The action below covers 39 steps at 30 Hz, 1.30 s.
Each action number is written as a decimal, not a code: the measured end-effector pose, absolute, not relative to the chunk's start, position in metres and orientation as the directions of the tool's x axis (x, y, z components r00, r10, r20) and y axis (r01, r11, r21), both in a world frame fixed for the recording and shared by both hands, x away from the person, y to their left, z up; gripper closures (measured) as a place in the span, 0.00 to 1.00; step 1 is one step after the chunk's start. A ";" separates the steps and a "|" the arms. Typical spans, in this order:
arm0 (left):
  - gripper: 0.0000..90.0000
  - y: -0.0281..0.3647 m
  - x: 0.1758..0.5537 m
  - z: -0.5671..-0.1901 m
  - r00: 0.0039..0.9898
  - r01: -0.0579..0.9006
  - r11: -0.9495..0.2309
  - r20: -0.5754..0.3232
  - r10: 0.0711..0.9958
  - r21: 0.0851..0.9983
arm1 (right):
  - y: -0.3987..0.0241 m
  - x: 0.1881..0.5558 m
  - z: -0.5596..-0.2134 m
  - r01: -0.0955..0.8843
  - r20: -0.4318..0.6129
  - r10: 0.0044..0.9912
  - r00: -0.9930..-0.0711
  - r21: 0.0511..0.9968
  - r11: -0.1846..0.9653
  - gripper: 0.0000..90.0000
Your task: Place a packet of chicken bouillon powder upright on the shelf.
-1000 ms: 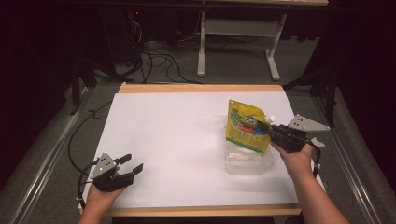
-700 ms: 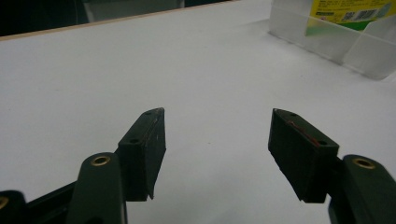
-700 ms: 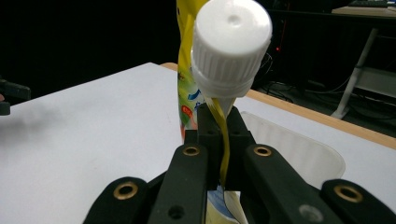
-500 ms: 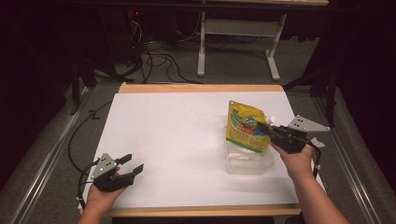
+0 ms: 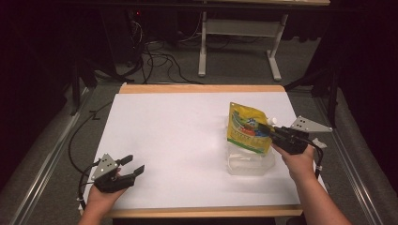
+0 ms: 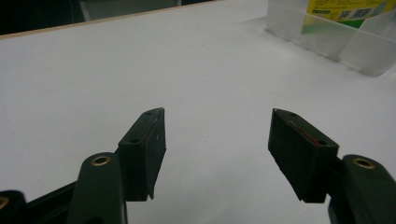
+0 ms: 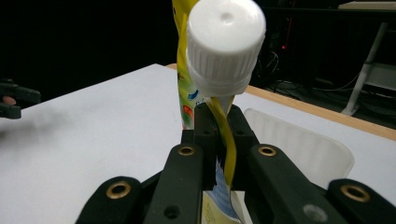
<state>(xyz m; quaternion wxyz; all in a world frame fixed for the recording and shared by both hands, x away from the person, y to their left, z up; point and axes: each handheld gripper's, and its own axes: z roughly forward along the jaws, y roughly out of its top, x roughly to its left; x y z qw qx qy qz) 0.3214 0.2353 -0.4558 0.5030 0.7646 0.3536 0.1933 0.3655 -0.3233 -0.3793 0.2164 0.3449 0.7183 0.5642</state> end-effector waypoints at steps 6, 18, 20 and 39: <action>0.41 0.235 0.321 -0.456 0.679 0.346 -0.245 -0.062 0.732 0.906 | -0.322 0.365 -0.381 0.269 0.087 0.731 -0.676 0.953 0.136 0.94; 0.41 0.235 0.321 -0.456 0.683 0.346 -0.246 -0.063 0.728 0.905 | -0.316 0.371 -0.386 0.321 0.124 0.722 -0.681 0.936 0.142 0.62; 0.41 0.236 0.321 -0.456 0.684 0.344 -0.245 -0.063 0.727 0.906 | -0.314 0.371 -0.386 0.324 0.128 0.717 -0.685 0.935 0.143 0.57; 0.41 0.235 0.321 -0.456 0.687 0.345 -0.246 -0.065 0.724 0.906 | -0.313 0.371 -0.382 0.332 0.107 0.764 -0.636 0.932 0.146 0.30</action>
